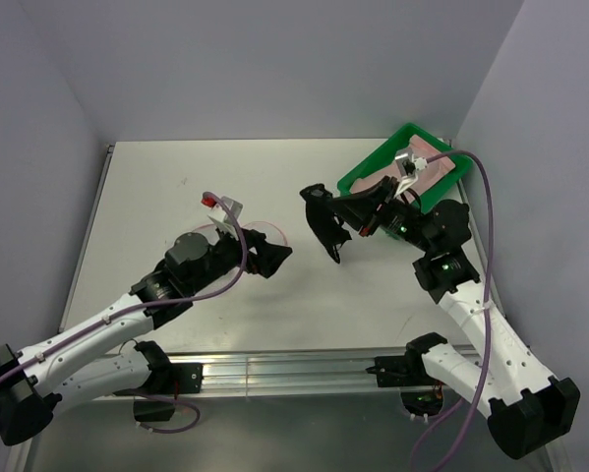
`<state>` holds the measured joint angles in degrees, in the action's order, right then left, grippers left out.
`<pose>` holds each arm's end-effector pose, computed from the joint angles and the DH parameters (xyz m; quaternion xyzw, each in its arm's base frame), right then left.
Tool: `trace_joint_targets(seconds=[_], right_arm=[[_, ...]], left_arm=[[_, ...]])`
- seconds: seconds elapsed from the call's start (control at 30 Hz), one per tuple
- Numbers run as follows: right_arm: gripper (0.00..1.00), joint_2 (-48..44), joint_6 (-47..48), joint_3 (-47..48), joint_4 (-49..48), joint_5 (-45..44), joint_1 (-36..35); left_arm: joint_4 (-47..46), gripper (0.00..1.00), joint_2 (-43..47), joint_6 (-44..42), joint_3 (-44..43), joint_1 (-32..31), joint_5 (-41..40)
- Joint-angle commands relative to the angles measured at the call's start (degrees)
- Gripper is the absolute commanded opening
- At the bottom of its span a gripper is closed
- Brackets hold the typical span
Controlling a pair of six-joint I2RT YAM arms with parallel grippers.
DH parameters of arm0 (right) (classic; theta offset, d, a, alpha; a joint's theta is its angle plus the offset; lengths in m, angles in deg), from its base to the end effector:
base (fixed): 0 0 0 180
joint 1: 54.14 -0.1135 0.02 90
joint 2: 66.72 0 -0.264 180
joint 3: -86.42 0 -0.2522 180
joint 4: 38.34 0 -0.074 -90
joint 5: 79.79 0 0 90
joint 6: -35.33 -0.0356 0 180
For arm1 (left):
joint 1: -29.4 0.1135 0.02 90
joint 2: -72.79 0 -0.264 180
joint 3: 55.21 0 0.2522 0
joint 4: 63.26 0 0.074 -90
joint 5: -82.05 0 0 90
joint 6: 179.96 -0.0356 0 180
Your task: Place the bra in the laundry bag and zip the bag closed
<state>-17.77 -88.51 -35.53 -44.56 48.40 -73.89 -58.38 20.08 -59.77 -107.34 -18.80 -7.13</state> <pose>0.1752 0.0863 0.3794 -0.1878 0.6007 0.5158 0.5812 0.1472 -0.1653 0.3106 0.1206 0.7301 -0.4292 0.5179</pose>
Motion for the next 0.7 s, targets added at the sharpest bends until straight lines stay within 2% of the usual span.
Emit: trace_joint_targets(seconds=[0.0, 0.2, 0.3, 0.43, 0.57, 0.67], right_arm=[[0.0, 0.5, -2.2, 4.7, -1.8, 8.8, -0.4], [0.0, 5.2, -6.2, 11.3, -2.0, 19.4, -0.2], [0.0, 6.8, -9.8, 13.2, -5.4, 21.6, -0.1], [0.0, 7.8, -14.7, 13.4, -10.9, 22.7, -0.2], [0.0, 9.0, -16.9, 13.7, -13.3, 22.0, -0.2], [0.0, 9.6, -18.9, 13.8, -15.4, 21.7, -0.4]], left_arm=[[-4.9, 0.99, 1.1, -4.3, 1.0, -0.2, -0.5], [-6.0, 0.99, 4.0, -8.2, 2.7, -0.2, -1.4], [-7.9, 0.99, 6.5, -8.7, 5.0, -0.2, 4.1], [-12.1, 0.99, 9.0, -6.6, 8.6, -0.4, 17.9], [-17.5, 0.99, 10.2, -2.5, 12.4, -0.5, 26.4], [-19.3, 0.99, 7.3, -1.0, 12.4, -0.5, 28.6]])
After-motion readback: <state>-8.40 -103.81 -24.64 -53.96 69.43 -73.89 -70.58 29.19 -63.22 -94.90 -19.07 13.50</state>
